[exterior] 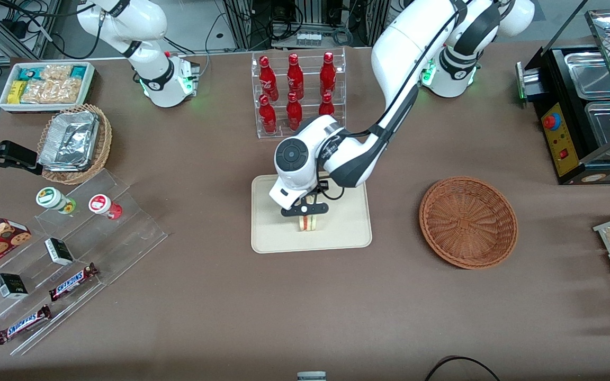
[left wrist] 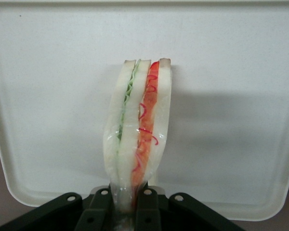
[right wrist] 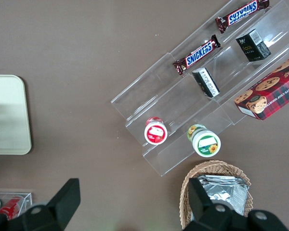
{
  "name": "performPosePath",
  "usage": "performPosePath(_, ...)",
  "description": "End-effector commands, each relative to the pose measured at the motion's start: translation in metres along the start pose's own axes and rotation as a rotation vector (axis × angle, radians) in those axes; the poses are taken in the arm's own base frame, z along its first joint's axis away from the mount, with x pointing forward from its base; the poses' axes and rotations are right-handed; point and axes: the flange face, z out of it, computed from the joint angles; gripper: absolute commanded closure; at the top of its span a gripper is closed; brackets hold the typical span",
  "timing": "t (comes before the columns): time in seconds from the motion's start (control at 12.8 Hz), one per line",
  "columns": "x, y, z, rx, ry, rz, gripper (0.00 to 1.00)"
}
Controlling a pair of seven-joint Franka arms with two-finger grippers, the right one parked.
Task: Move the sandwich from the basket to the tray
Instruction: 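Lower the sandwich onto the tray and open the left gripper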
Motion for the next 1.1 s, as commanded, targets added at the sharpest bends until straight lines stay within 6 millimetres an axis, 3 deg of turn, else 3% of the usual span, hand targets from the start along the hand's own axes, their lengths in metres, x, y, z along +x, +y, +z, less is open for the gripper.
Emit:
performPosePath(0.0,0.002,0.005,0.002,0.013,0.009,-0.017,1.0)
performPosePath(0.39,0.006,0.005,0.02,0.037,0.026,-0.057,1.0)
performPosePath(0.47,0.005,0.007,0.02,0.039,0.031,-0.052,0.94)
performPosePath(0.63,0.004,0.007,0.019,0.037,0.03,-0.048,0.0)
performPosePath(0.86,0.006,0.004,0.004,0.026,0.037,-0.06,0.0)
performPosePath(1.02,0.004,0.002,-0.026,0.017,0.047,-0.061,0.0)
